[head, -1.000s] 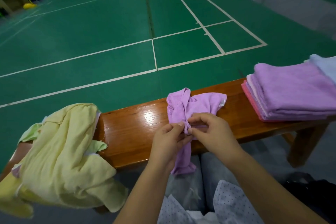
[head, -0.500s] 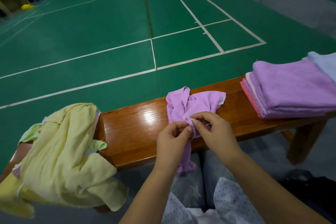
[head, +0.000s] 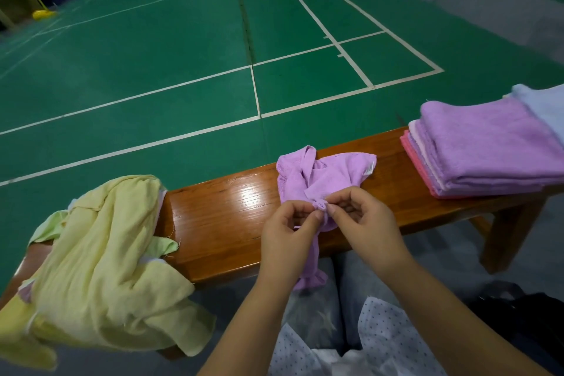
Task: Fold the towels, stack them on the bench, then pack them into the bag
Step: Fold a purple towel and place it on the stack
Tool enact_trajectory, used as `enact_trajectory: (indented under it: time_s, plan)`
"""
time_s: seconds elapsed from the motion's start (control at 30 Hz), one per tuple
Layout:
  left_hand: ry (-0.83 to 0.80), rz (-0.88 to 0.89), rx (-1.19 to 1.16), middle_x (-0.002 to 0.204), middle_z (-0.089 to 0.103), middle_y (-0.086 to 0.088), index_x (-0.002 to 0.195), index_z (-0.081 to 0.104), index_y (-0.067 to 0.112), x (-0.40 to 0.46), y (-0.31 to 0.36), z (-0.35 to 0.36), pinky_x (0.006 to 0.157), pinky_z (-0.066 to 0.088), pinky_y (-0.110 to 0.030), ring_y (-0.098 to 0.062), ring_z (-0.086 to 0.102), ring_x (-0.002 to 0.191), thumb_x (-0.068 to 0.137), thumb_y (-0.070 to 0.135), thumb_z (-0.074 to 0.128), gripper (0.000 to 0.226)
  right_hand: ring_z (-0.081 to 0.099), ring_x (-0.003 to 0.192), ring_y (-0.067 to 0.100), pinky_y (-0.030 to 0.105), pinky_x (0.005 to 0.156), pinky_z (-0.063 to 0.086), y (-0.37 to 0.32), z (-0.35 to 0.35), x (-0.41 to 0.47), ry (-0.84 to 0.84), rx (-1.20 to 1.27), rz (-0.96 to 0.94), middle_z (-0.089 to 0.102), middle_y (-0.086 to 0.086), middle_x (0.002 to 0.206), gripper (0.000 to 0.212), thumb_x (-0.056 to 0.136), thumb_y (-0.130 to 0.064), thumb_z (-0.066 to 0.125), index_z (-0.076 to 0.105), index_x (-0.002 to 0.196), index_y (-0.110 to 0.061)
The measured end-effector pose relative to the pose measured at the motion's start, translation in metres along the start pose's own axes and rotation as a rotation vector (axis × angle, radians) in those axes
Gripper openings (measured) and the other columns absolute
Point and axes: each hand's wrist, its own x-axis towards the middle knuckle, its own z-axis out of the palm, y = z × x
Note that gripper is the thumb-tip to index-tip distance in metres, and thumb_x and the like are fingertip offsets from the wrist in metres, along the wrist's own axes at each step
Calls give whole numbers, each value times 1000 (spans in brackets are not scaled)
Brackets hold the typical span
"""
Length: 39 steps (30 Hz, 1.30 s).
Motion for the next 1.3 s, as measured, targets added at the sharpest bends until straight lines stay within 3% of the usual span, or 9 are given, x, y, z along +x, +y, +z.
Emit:
enact_trajectory:
  time_s: [0.23,0.47,0.6,0.73,0.83,0.93,1.07,1.17,1.3]
  plan:
    - [-26,2,37,83,71,2,84,70,18,1,-4,1,77,57,-28,-11,67,81,84,10,71,7,66,85,8,18,70,54,6,2,1,22,61,-4,69,-6,87,21,87,-6,65,63,86,-27]
    - [10,2,81,79,68,13,82,66,23,2,-7,1,72,53,-16,-1,63,80,85,7,68,17,65,85,7,20,76,55,4,0,0,-89,12,-10,68,-9,88,28,81,-10,72,61,88,-34]
    - [-34,65,192,86,64,11,84,62,26,3,-10,0,71,49,-12,2,59,82,82,19,74,14,65,86,10,18,75,54,8,-5,3,-90,11,6,68,-6,88,24,83,-8,70,64,90,-30]
    - [-163,277,451,129,48,16,116,55,29,17,-9,-13,98,33,-9,6,40,121,81,29,74,39,64,83,8,18,74,53,11,-11,3,-145,22,-13,68,-5,85,22,83,-7,69,66,87,-29]
    - [-404,309,620,134,50,14,125,53,30,38,-2,-23,113,28,-34,-4,39,125,83,23,71,46,61,78,-1,13,71,49,8,-15,3,-179,31,-40,67,-8,82,22,85,-6,67,65,87,-28]
    - [-530,192,878,119,59,10,123,55,29,61,-2,-21,104,35,-42,-13,50,110,86,21,65,39,59,79,-4,11,71,47,9,-21,5,-177,10,-36,66,-10,83,16,87,-10,65,64,88,-26]
    - [-573,342,1205,91,57,7,98,62,25,82,-1,-17,83,31,-31,-18,51,93,87,17,56,14,59,86,10,19,75,47,18,-29,12,-92,-39,-15,64,-5,91,12,90,-14,62,61,89,-25]
    - [-505,339,1183,83,58,-2,82,49,21,93,0,-19,61,35,-29,-24,52,78,79,14,60,14,57,82,7,15,68,43,25,-33,18,-6,-94,2,63,-4,92,5,92,-15,58,59,94,-21]
    - [-337,351,1314,79,55,-3,76,37,21,101,-4,-16,58,38,-31,-26,52,74,84,20,59,24,54,78,11,20,66,41,37,-32,26,67,-113,37,61,-2,88,6,94,-17,56,58,99,-14]
